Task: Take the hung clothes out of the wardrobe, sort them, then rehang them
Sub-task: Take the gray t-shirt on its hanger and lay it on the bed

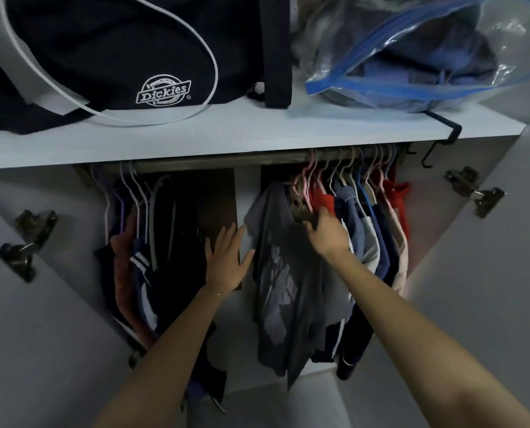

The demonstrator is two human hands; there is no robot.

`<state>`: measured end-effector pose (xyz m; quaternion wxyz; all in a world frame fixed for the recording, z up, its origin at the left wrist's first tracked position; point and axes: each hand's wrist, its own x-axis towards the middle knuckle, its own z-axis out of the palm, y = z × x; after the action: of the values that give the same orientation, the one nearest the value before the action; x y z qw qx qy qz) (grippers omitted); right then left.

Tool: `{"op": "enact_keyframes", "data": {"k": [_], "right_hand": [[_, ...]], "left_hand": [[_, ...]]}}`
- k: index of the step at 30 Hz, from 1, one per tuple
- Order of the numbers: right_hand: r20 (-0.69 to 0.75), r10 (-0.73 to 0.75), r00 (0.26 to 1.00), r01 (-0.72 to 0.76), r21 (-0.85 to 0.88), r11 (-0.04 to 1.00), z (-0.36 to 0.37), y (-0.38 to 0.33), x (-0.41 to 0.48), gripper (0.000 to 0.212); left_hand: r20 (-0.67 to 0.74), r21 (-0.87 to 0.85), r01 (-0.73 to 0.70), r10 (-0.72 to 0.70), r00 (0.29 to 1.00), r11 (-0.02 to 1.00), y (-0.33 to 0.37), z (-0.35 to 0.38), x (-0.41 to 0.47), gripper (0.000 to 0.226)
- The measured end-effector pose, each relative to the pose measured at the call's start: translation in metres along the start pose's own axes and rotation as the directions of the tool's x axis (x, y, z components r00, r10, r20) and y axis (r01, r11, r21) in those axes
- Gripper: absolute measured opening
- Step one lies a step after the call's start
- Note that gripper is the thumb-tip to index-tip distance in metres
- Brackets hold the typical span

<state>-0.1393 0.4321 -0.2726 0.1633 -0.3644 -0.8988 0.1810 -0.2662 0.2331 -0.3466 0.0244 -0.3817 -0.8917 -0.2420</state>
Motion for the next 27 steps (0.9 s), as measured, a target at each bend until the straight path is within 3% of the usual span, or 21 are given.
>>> {"op": "enact_keyframes", "data": {"k": [17,27], "right_hand": [[-0.137,0.141,0.98,-0.143,-0.006,0.99,0.012,-0.016,0.02,0.024],[-0.214,0.119,0.97,-0.124,-0.01,0.992,0.001,-0.021,0.015,0.023]], "left_hand": [[0.046,-0.121,-0.127,0.134,0.99,0.984,-0.025,0.004,0.054,0.056],[0.049,-0.142,-0.154,0.162,0.986,0.978,-0.023,-0.001,0.063,0.056]]}}
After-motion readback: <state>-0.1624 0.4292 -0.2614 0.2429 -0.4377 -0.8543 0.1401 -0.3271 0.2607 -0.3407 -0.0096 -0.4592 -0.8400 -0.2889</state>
